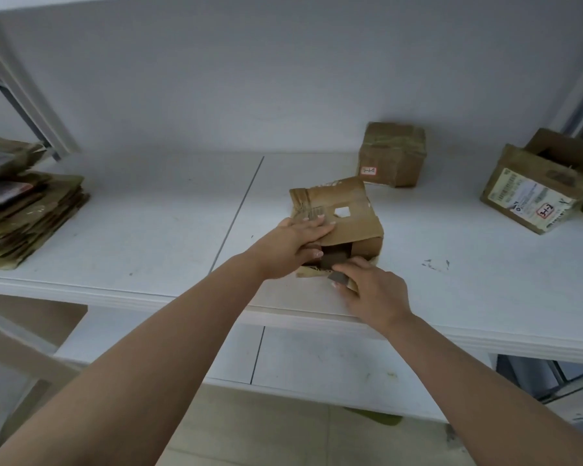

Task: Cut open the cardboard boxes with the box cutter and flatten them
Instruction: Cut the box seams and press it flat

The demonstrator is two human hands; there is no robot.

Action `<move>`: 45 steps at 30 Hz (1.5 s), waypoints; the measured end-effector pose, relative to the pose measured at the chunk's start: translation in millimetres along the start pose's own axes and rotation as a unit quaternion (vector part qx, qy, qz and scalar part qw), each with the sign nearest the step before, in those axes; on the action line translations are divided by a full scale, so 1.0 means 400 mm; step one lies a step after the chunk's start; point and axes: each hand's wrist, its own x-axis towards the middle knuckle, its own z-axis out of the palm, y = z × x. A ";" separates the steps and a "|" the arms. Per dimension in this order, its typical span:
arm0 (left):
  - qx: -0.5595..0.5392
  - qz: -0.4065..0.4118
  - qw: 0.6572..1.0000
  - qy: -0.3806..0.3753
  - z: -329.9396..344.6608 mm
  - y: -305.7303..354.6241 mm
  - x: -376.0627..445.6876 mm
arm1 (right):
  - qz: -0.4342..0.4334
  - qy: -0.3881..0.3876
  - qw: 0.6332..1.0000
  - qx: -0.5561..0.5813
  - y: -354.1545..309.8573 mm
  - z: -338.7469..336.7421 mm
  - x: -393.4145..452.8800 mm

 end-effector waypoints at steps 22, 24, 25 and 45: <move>0.319 -0.114 0.940 0.034 0.011 0.047 -0.011 | 0.202 0.063 0.948 0.239 0.002 -0.029 -0.003; 0.289 -0.124 0.949 0.021 0.013 0.046 -0.010 | 0.188 0.089 0.941 0.268 -0.013 -0.033 0.004; 0.286 -0.128 0.949 0.013 0.014 0.047 -0.011 | 0.182 0.096 0.941 0.268 -0.021 -0.036 0.009; 0.329 -0.193 0.924 0.024 0.047 0.103 -0.028 | 0.132 -0.049 0.990 -0.019 -0.157 -0.093 0.052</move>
